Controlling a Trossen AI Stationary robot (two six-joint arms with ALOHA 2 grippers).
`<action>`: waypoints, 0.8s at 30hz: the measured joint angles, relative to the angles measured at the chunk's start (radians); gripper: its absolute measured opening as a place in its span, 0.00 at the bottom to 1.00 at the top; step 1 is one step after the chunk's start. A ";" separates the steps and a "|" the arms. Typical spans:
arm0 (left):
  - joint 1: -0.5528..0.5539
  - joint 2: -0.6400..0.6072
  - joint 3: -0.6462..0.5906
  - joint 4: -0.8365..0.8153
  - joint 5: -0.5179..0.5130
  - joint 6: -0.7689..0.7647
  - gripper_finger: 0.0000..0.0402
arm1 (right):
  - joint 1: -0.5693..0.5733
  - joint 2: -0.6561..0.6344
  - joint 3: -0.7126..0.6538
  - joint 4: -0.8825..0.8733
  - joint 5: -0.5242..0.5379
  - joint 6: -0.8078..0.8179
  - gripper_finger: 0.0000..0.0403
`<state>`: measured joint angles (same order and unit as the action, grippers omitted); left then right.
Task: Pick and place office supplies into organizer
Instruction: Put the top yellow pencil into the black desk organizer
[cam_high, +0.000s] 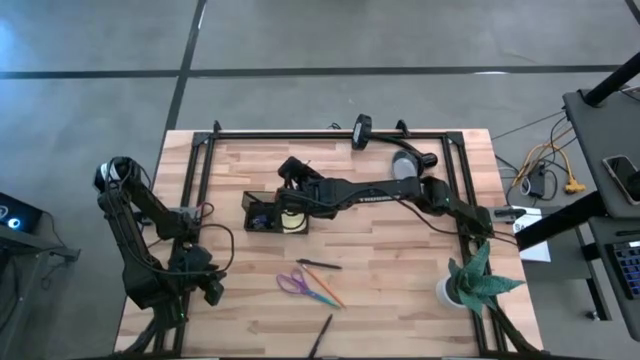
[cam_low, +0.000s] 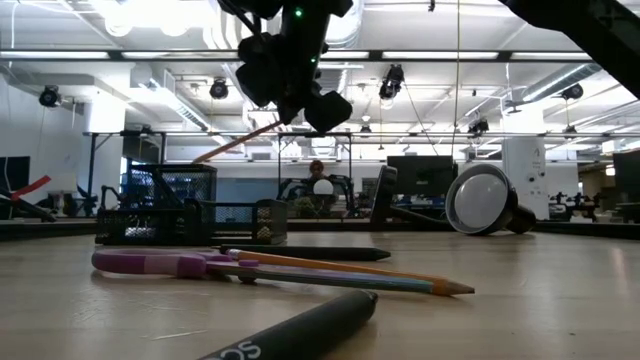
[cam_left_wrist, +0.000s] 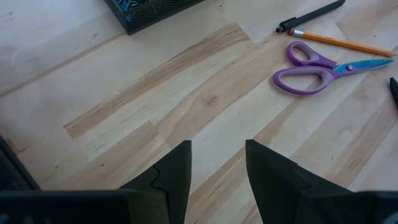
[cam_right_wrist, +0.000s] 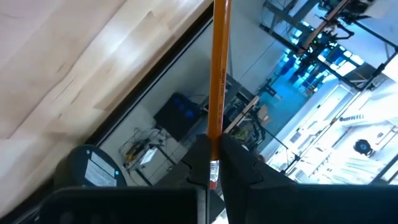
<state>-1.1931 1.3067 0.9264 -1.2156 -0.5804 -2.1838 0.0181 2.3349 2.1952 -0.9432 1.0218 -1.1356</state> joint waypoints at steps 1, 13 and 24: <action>0.000 0.000 0.000 0.000 0.000 0.000 0.33 | 0.000 0.000 0.000 0.000 0.000 -0.002 0.02; 0.000 -0.001 0.000 -0.003 0.001 0.000 0.33 | 0.001 0.022 -0.004 0.072 -0.029 -0.083 0.04; 0.000 -0.001 0.000 -0.002 0.001 0.022 0.33 | 0.003 0.022 -0.004 0.116 -0.076 -0.116 0.05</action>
<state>-1.1932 1.3056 0.9260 -1.2179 -0.5797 -2.1614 0.0216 2.3570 2.1914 -0.8268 0.9459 -1.2518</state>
